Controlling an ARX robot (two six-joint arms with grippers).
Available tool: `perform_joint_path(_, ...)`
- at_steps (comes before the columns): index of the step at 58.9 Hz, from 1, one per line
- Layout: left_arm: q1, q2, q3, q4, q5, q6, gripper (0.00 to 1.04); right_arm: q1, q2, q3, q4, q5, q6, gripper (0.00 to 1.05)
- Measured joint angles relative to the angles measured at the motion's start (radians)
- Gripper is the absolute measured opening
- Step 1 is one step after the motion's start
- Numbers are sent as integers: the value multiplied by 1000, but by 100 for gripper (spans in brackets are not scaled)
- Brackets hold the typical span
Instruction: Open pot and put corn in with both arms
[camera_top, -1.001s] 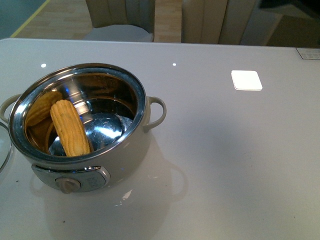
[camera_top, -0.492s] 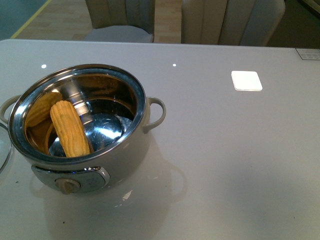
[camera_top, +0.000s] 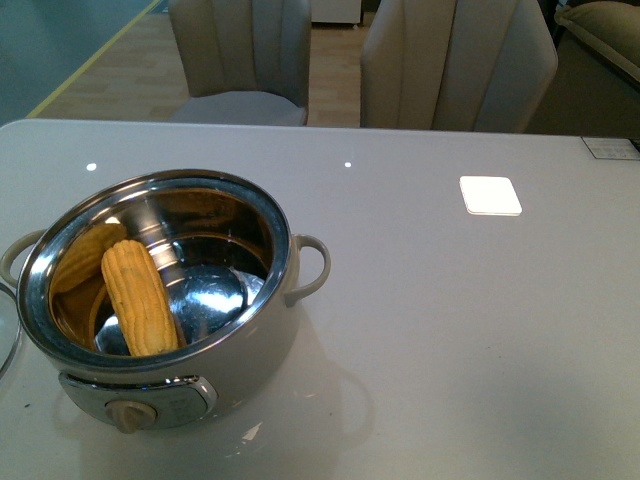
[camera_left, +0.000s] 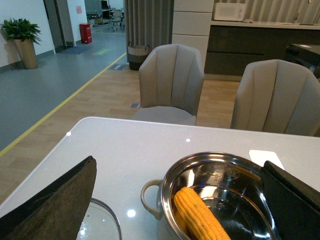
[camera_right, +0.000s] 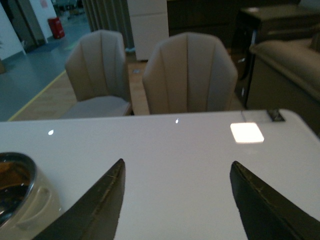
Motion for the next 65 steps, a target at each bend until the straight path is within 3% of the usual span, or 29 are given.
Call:
perform_joint_path(11, 0, 0, 0, 0, 0, 0, 98, -81, -79, -26, -29, -76, -21, 2)
perform_joint_path(15, 0, 0, 0, 0, 0, 0, 98, -111, -105, -26, -52, -117, -25, 2)
perform_joint_path(17, 0, 0, 0, 0, 0, 0, 98, -176, -128, -26, -76, -200, -26, 2)
perform_joint_path(20, 0, 0, 0, 0, 0, 0, 98, -223, -152, -26, -98, -210, -25, 2)
perform_joint_path(26, 0, 0, 0, 0, 0, 0, 98, -230, -191, -26, -138, -220, -25, 2)
perform_joint_path(32, 0, 0, 0, 0, 0, 0, 98, -231, -324, -26, -298, -220, -25, 2)
perform_joint_path(60, 0, 0, 0, 0, 0, 0, 98, -231, -360, -26, -312, -220, -25, 2)
perform_joint_path(65, 0, 0, 0, 0, 0, 0, 98, -231, -360, -26, -312, -220, -27, 16)
